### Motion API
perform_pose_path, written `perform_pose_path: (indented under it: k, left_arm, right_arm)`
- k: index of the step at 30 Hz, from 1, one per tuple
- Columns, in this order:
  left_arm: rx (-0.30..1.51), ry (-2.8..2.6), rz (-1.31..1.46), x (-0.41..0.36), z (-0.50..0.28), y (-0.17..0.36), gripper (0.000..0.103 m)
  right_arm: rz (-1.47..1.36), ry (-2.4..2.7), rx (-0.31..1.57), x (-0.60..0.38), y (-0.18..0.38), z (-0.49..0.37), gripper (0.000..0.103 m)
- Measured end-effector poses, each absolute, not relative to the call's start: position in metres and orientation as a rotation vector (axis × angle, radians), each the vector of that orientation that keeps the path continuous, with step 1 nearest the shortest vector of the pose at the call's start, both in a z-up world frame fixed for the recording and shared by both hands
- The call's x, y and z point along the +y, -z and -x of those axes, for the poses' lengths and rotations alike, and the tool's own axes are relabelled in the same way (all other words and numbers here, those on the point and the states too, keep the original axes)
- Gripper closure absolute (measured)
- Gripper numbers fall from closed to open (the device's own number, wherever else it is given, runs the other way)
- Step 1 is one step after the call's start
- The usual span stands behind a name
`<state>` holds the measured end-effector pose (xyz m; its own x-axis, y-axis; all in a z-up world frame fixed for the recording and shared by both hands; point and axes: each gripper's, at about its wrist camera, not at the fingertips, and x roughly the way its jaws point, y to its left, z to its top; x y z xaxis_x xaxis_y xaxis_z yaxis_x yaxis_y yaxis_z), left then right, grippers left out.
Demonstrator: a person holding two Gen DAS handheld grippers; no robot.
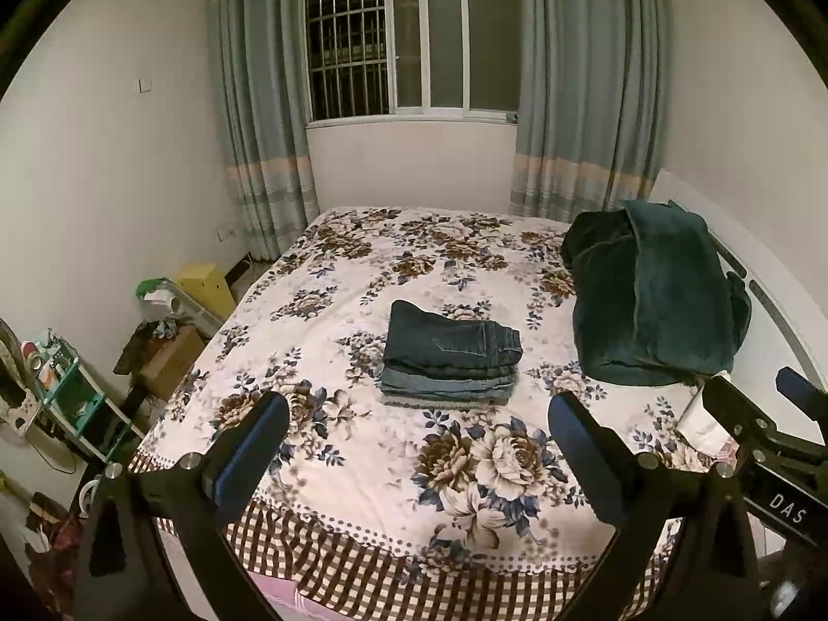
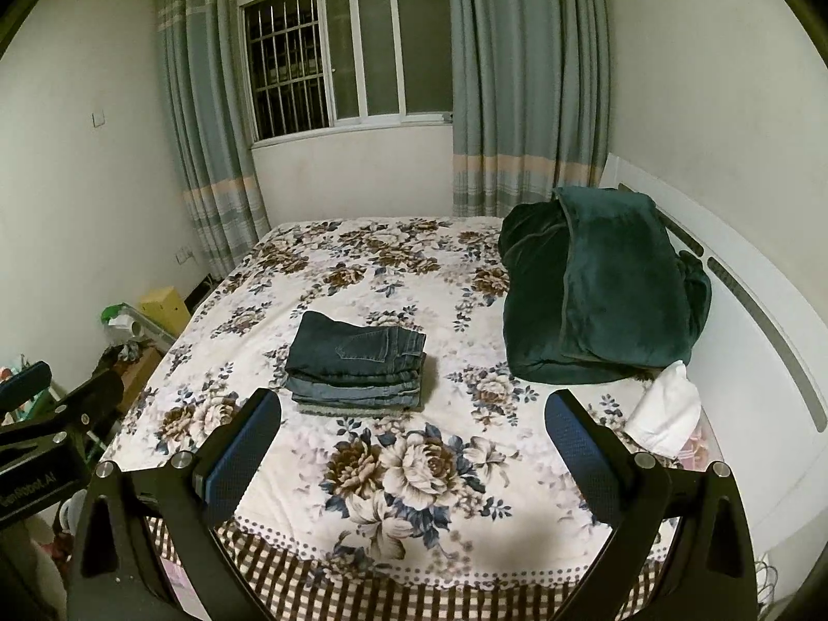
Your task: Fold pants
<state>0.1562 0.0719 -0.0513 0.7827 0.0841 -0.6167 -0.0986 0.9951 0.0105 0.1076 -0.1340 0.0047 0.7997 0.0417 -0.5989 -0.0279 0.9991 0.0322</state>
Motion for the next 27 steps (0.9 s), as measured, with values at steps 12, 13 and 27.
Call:
perform_pose_path:
  k: [12,13,27]
  left_arm:
    - [0.656,-0.099,0.015,0.073,-0.1581,0.0483,0.001]
    - [0.654,-0.102,0.014,0.0733,-0.1577,0.0482,0.001]
    - [0.648,-0.112,0.012,0.0705,-0.1529,0.0482,0.001]
  right_arm:
    - [-0.02,-0.044,0.645,-0.1314,-0.0038,-0.1075,0.0]
    - [-0.02,-0.045,0.646,-0.1306,-0.0025,-0.1073,0.0]
    - [-0.02,-0.045,0.646,-0.1302,-0.002,-0.1074,0.0]
